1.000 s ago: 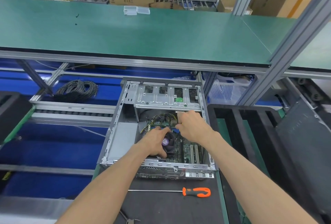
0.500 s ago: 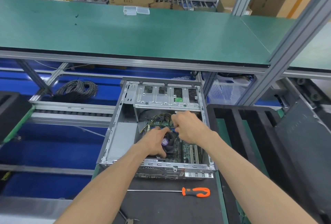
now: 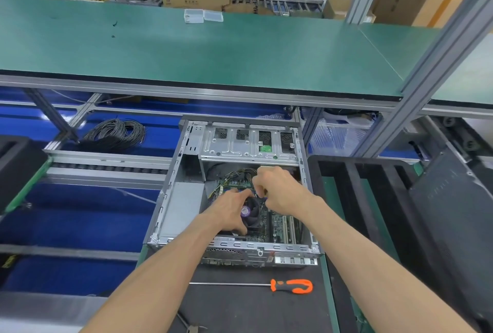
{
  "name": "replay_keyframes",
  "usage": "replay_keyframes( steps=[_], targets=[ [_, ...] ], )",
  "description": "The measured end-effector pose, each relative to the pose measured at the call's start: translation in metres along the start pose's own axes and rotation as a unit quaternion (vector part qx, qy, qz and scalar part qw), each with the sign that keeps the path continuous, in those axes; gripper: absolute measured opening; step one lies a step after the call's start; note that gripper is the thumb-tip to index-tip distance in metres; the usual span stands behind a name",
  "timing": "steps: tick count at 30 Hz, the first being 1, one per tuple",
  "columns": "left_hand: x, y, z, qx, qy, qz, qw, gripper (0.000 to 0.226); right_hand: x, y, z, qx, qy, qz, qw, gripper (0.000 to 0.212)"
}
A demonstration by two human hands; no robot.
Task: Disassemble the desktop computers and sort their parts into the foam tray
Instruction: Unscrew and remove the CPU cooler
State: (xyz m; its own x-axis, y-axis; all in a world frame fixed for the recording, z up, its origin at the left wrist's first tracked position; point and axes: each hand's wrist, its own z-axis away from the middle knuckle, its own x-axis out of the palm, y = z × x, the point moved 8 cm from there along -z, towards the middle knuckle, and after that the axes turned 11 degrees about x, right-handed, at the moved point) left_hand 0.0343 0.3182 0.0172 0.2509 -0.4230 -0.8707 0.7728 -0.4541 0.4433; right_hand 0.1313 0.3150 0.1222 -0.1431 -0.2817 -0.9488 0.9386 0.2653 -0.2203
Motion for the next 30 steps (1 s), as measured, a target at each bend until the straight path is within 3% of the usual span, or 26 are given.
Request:
replay_keyframes(
  steps=[6,9,12,18,21,24,26,30],
  targets=[
    [0.0,-0.001,-0.001,0.003,0.001,-0.015,1.0,0.095,-0.007,0.026,-0.004,0.11,0.053,0.011,0.992,0.023],
    [0.0,-0.001,-0.002,0.002,0.002,-0.016,1.0,0.094,-0.005,0.017,-0.003,0.063,0.023,-0.006,0.998,0.008],
    [0.0,-0.002,-0.001,0.0,0.001,-0.015,1.0,0.093,0.0,0.008,0.001,0.012,-0.016,-0.007,1.0,0.024],
    [0.001,-0.002,-0.002,-0.003,-0.002,-0.019,1.0,0.097,-0.006,0.026,-0.004,0.106,0.05,0.012,0.993,0.024],
    [0.001,-0.002,-0.001,-0.004,-0.003,-0.021,1.0,0.097,-0.004,0.01,-0.003,0.044,0.015,-0.002,0.999,0.018],
    [0.002,-0.003,-0.001,-0.005,-0.004,-0.021,1.0,0.099,-0.003,0.0,0.001,-0.005,-0.009,-0.005,1.0,0.024],
    [0.002,-0.003,-0.001,-0.005,-0.002,-0.021,1.0,0.098,-0.006,0.005,0.001,0.018,0.018,-0.017,1.0,0.016],
    [0.004,-0.005,-0.003,-0.007,-0.006,-0.019,1.0,0.102,-0.009,0.028,-0.003,0.116,0.049,0.016,0.992,0.027]
  ],
)
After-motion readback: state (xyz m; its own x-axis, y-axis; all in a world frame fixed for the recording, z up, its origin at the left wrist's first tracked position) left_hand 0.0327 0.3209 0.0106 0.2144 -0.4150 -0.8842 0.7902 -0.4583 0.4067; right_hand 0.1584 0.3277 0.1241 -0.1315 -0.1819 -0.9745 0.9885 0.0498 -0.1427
